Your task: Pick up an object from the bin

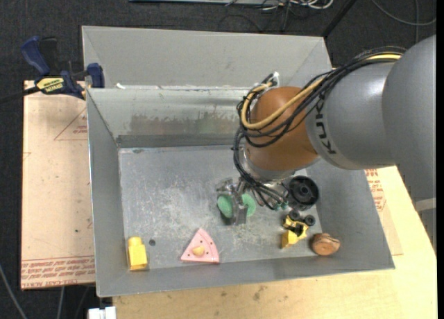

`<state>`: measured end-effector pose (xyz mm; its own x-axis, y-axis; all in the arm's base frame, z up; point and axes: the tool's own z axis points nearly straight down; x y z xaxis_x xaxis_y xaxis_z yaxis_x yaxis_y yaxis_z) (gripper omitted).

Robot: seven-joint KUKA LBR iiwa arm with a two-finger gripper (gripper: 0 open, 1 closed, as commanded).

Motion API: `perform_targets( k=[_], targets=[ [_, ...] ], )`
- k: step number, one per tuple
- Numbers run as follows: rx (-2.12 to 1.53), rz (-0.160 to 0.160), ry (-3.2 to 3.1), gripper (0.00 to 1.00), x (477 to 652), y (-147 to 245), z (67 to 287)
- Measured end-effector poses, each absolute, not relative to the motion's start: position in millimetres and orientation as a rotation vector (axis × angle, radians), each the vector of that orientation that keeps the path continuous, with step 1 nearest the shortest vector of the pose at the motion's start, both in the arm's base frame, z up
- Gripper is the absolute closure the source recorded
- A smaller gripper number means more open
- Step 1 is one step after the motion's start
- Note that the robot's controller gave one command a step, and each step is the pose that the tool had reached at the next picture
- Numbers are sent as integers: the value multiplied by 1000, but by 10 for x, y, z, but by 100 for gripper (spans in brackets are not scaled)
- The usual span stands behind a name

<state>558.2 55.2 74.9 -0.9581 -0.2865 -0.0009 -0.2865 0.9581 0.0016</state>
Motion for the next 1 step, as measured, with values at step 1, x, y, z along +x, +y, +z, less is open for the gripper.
perform_targets(
  k=[1],
  targets=[
    [-454, 3, 3108, 100, 5582, 550, 748]
  ],
)
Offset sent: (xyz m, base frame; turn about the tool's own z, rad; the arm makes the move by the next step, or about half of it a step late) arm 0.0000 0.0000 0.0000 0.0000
